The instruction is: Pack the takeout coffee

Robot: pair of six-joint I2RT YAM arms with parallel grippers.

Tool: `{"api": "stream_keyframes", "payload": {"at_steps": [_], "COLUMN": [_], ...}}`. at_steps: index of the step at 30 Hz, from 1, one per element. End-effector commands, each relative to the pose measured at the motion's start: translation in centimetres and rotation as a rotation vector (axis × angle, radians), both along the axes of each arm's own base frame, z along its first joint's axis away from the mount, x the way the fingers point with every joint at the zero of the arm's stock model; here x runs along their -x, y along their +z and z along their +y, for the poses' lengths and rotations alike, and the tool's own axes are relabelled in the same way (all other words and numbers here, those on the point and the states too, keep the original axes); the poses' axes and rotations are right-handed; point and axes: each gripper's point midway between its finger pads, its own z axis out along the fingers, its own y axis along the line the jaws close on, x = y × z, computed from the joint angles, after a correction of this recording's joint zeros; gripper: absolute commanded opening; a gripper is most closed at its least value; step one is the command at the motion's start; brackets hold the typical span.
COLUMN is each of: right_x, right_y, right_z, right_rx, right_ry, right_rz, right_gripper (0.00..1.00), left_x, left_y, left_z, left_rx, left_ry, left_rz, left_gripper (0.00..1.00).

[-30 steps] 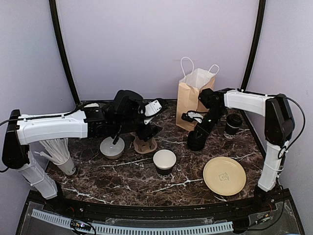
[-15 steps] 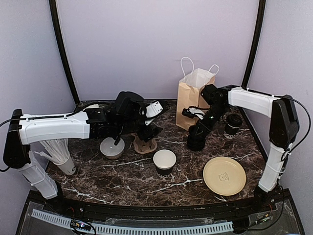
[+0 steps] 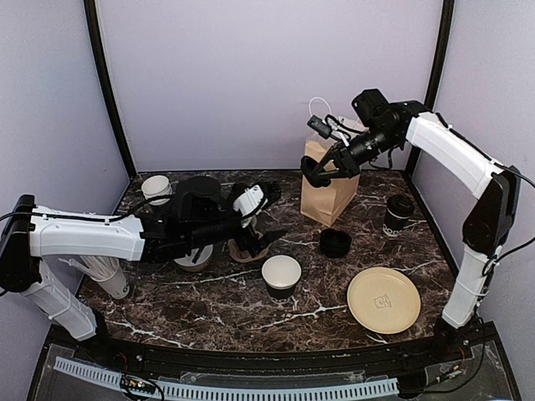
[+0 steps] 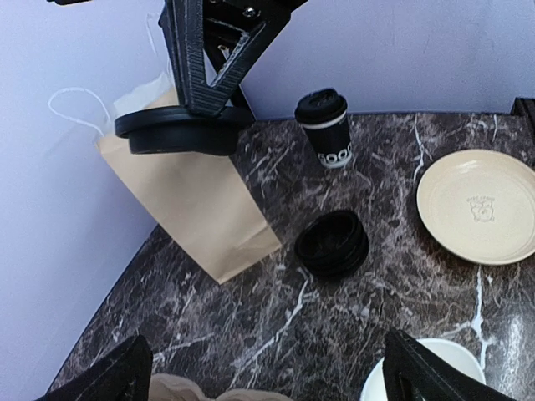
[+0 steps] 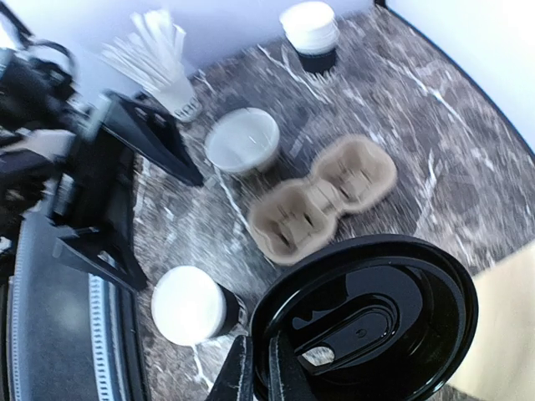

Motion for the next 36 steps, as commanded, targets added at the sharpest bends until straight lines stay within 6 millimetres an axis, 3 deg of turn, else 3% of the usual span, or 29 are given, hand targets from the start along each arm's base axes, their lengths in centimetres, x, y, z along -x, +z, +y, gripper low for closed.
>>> {"api": "stream_keyframes", "payload": {"at_steps": [1, 2, 3, 4, 7, 12, 29, 36], "right_x": [3.2, 3.6, 4.0, 4.3, 5.3, 6.1, 6.4, 6.4], "right_y": [4.5, 5.0, 5.6, 6.0, 6.8, 7.2, 7.0, 7.0], "right_z": [1.0, 1.1, 1.2, 1.2, 1.1, 1.0, 1.1, 1.1], "right_rx": [-0.176, -0.197, -0.218, -0.233, -0.272, -0.299, -0.312, -0.312], "right_ry": [0.117, 0.133, 0.151, 0.162, 0.191, 0.212, 0.235, 0.236], "right_rz": [0.081, 0.085, 0.088, 0.090, 0.107, 0.118, 0.145, 0.147], "right_gripper": [0.06, 0.06, 0.07, 0.07, 0.07, 0.08, 0.09, 0.10], "left_x": [0.6, 0.5, 0.1, 0.0, -0.6, -1.3, -3.3, -3.8], "left_y": [7.8, 9.2, 8.8, 10.3, 10.9, 11.1, 10.6, 10.6], "left_z": [-1.1, -0.9, -1.3, -0.9, -1.1, -2.8, -4.7, -5.2], "left_rx": [0.328, 0.399, 0.419, 0.489, 0.587, 0.621, 0.643, 0.637], "left_ry": [-0.077, -0.065, -0.059, -0.046, -0.022, -0.039, -0.056, -0.060], "left_rz": [-0.207, -0.249, -0.255, -0.299, -0.351, -0.355, -0.314, -0.312], "left_gripper": [0.99, 0.99, 0.99, 0.99, 0.99, 0.99, 0.98, 0.90]}}
